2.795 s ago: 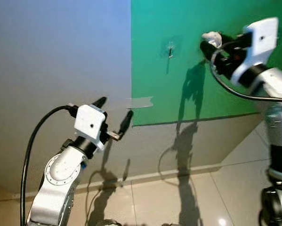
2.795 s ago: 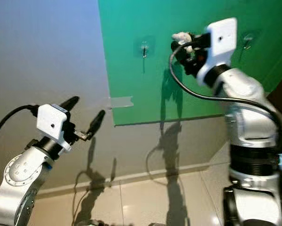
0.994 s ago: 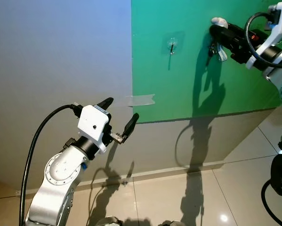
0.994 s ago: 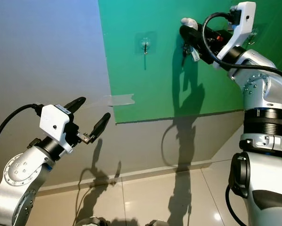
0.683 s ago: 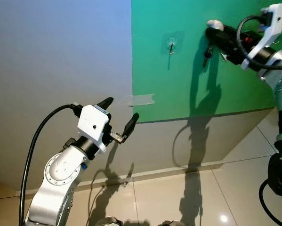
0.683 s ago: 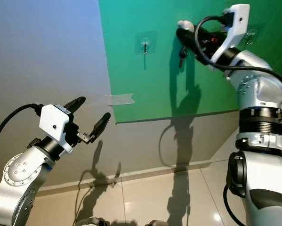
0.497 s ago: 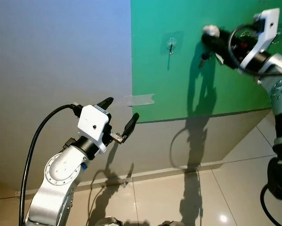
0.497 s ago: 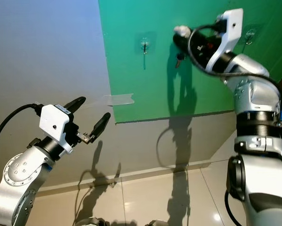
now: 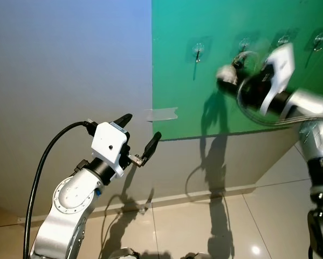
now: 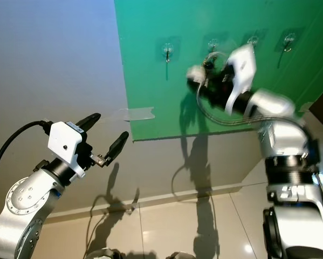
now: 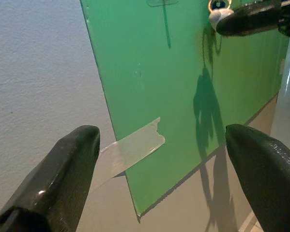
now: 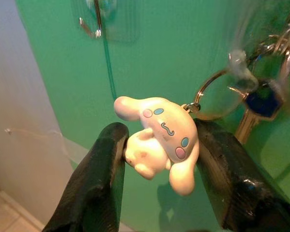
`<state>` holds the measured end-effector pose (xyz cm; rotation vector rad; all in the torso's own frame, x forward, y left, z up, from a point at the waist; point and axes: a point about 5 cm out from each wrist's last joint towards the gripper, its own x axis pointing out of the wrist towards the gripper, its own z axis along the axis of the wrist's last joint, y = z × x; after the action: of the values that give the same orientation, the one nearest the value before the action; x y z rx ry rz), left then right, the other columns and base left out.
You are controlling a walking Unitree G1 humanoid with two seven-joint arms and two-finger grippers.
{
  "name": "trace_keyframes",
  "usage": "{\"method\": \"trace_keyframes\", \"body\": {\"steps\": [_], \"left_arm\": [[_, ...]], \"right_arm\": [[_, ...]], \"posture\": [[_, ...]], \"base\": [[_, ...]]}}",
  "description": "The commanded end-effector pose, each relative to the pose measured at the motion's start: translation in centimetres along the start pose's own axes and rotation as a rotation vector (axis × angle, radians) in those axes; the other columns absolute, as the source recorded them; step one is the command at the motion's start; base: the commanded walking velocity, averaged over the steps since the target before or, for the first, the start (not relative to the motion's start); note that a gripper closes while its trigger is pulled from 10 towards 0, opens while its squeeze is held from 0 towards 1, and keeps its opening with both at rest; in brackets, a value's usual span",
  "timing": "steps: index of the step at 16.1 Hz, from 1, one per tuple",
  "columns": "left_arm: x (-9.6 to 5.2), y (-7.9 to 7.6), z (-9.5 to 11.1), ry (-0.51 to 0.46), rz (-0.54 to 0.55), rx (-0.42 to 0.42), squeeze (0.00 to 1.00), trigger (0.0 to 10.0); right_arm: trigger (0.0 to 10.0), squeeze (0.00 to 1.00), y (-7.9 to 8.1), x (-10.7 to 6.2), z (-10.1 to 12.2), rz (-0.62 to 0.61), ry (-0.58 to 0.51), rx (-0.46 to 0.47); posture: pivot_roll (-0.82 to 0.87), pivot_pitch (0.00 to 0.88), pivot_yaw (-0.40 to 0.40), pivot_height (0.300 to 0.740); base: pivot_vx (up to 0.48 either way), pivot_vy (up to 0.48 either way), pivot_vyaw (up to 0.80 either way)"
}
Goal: Hang keys on a hook
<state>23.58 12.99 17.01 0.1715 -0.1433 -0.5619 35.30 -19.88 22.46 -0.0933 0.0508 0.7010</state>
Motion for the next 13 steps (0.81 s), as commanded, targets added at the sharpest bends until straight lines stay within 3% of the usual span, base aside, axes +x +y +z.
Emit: {"method": "trace_keyframes", "body": {"steps": [1,13], "left_arm": [[-0.02,-0.21,0.43,-0.012,-0.010,0.006,0.00,10.0],[0.14,-0.53,0.70,-0.030,-0.032,-0.001,0.00,10.0]], "right_arm": [[10.0,0.00,0.08,-0.27,0.96,-0.012,-0.016,-0.049],[10.0,0.00,-0.27,-0.66,1.14,-0.135,-0.050,-0.060]], "posture": [[0.03,0.066,0.002,0.740],[0.03,0.068,0.006,0.740]], "base": [[0.000,0.000,0.00],[0.000,0.000,0.00]]}}
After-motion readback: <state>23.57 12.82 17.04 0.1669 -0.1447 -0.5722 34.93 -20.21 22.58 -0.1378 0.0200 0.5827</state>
